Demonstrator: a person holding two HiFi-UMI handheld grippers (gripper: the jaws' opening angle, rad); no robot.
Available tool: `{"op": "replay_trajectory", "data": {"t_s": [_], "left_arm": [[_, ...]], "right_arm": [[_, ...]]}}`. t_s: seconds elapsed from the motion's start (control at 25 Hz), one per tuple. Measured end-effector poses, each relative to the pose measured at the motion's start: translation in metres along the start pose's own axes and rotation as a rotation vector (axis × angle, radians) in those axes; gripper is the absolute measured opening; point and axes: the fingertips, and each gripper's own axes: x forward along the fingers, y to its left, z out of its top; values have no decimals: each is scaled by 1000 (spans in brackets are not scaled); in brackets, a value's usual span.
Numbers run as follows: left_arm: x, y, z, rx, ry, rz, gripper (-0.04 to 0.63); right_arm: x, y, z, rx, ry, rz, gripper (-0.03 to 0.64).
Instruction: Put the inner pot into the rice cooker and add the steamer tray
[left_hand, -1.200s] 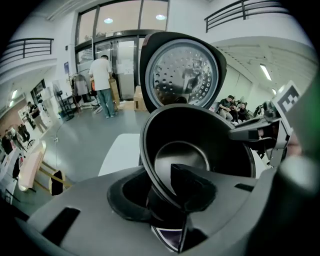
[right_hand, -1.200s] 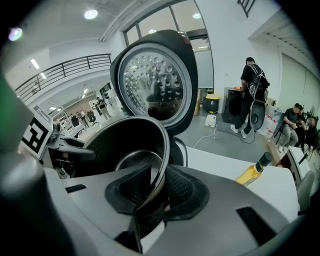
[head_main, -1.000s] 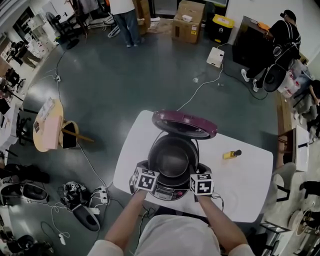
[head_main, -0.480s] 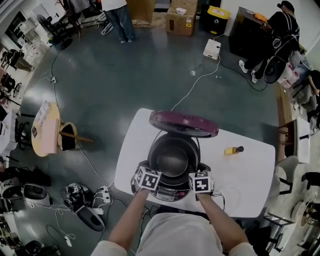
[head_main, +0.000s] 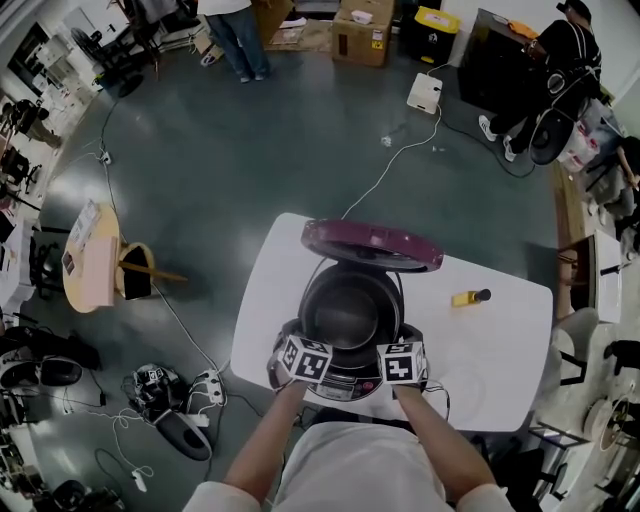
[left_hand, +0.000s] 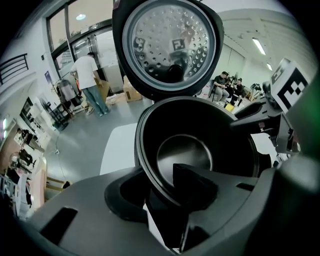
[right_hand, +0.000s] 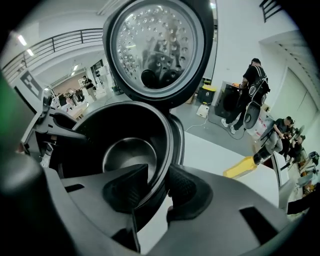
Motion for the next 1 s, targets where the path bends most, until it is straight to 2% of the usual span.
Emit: {"op": "replay_trajectory", "data": {"t_s": [0.24,0.32,0.36,0.48,0.72,0.8,0.88,1.0], "left_arm": [[3,-4,-1,30,8,16,173],[5,-8,-4,53,13,17,276],[5,-9,-5,52,10,16,290],[4,-13,-4,46,4,14,291],[8,-15,-6,60,0,-3,330],[8,-14,-6,61,-10,-4,348],[5,-11,-5,59,-24,6,400],[0,-8,-4,49,-42,4,402]], "right_arm": [[0,4,-2,-39,2,-14,202],[1,6,-3,-43,2,-21,219],[1,7,-3,-46,2,-25,222],[0,6,-3,-66,3,-33,229],[5,13,-3,-144,-8,-47,293],[6,15,-2,-155,-15,-48,295],[3,15,0,-160,-25,-49,295],[-4,15,6,-164,-43,-56,295]]}}
